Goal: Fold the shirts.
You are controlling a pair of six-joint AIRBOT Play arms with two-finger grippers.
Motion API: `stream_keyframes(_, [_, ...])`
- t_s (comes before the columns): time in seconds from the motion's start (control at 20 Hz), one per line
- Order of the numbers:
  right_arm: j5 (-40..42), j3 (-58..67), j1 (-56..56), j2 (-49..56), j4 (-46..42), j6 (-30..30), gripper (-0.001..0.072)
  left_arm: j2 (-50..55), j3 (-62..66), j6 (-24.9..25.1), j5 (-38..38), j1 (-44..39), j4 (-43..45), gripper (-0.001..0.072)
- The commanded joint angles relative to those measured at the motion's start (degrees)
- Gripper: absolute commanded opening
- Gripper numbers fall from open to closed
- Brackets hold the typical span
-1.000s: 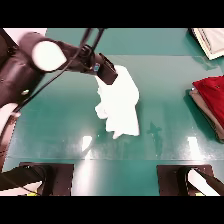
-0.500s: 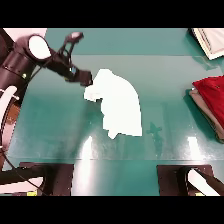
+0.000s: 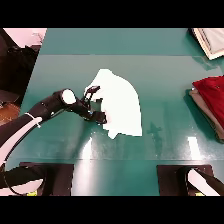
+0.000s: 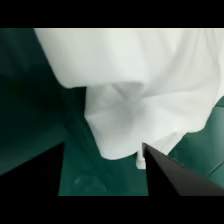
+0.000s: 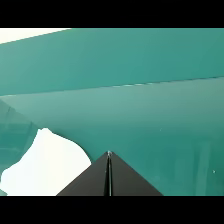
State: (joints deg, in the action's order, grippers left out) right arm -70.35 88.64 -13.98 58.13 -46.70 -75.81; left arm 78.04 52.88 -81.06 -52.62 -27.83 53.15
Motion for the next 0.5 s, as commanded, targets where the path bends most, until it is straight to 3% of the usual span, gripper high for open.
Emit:
stream_keyframes(0.0, [-1.3, 0.0, 0.0, 0.0, 0.0, 0.0, 0.0013, 0.5, -3.3, 0.7, 7.4, -1.0, -5.4, 0.0454])
stream_keyframes(0.05, [-1.5, 0.0, 0.0, 0.0, 0.0, 0.0, 0.0013, 0.7, -3.3, 1.8, 8.6, -1.0, -7.3, 0.0415])
stream_keyframes(0.2, [-1.5, 0.0, 0.0, 0.0, 0.0, 0.0, 0.0013, 2.3, -3.3, 3.7, 9.3, -1.0, -10.8, 0.0415])
stream_keyframes(0.25, [-1.7, 0.0, 0.0, 0.0, 0.0, 0.0, 0.0013, 3.0, -3.3, 3.6, 8.5, -1.0, -11.0, 0.0364])
stream_keyframes(0.3, [-1.9, 0.0, 0.0, 0.0, 0.0, 0.0, 0.0013, 3.1, -3.3, 3.5, 7.9, -1.0, -10.9, 0.0359])
stream_keyframes(0.35, [-1.9, 0.0, 0.0, 0.0, 0.0, 0.0, 0.0013, 3.1, -2.8, 3.5, 6.8, -1.0, -10.8, 0.0291])
stream_keyframes(0.4, [-1.8, 0.0, 0.0, 0.0, 0.0, 0.0, 0.0013, 2.9, -1.7, 3.7, 4.8, -0.8, -10.1, 0.0037])
stream_keyframes(0.45, [-1.8, 0.0, 0.0, 0.0, 0.0, 0.0, 0.0013, 2.3, 0.3, 3.7, 1.4, -0.2, -8.6, 0.0024])
